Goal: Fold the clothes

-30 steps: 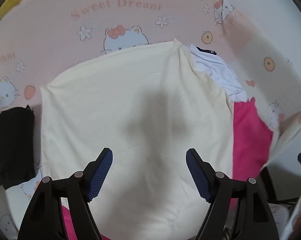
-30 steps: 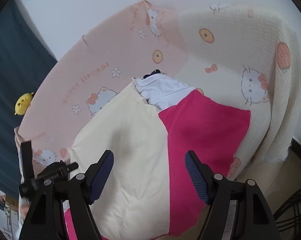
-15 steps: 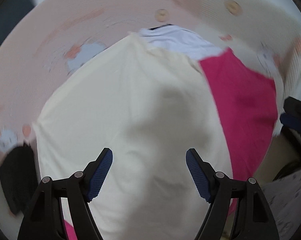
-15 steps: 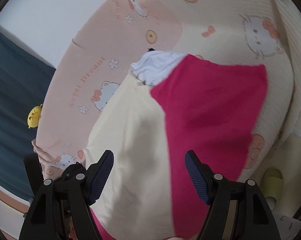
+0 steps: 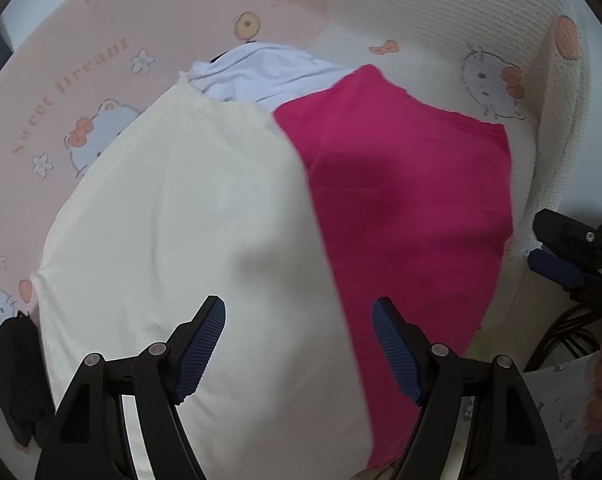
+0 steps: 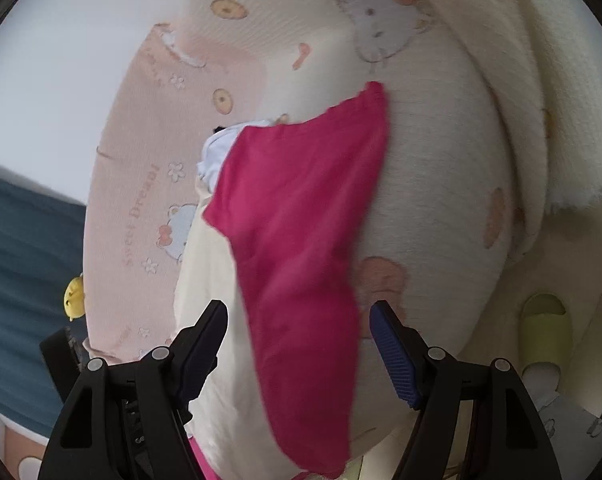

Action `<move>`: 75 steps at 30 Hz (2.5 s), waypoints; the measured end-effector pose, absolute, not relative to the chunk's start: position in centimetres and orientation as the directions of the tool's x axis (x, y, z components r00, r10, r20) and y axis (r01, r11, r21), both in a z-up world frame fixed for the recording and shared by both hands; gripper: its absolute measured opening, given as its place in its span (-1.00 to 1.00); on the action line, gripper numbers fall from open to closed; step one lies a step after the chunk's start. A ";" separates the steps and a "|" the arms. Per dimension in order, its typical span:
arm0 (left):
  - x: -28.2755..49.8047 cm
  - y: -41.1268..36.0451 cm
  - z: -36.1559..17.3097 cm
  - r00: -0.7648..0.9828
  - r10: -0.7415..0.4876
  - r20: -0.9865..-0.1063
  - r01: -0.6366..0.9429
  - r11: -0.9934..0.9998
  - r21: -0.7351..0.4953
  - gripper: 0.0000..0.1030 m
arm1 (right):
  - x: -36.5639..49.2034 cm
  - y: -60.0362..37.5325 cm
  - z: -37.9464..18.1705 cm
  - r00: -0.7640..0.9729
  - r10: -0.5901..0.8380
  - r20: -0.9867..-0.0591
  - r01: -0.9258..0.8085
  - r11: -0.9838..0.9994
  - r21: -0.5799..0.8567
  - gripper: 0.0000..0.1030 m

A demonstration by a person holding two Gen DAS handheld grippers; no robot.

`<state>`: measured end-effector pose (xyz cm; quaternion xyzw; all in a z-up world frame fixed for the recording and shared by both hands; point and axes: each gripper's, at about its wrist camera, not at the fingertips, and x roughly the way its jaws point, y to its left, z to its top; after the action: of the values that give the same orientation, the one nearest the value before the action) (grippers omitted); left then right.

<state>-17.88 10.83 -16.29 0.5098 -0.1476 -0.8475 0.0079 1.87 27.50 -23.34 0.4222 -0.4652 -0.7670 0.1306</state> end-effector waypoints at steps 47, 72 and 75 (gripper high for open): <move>-22.1 18.6 -20.4 -0.301 0.220 -0.928 -0.220 -0.963 -0.157 0.45 | -6.1 31.8 -26.5 -0.565 -0.646 -0.513 -0.290 -0.427 0.857 -0.83; -21.4 16.3 -18.1 -0.409 0.240 -0.880 -0.166 -0.968 -0.186 0.31 | -7.2 29.1 -20.8 -0.574 -0.729 -0.374 -0.035 -0.434 0.900 -0.84; -20.5 16.2 -17.6 -0.457 0.193 -0.868 -0.182 -0.976 -0.121 0.17 | -7.4 28.5 -20.5 -0.571 -0.721 -0.392 -0.035 -0.456 0.889 -0.84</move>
<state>-20.46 16.17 -17.59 0.5091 0.0051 -0.8536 -0.1099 -7.42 28.52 -20.49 0.4030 -0.4691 -0.7521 0.2279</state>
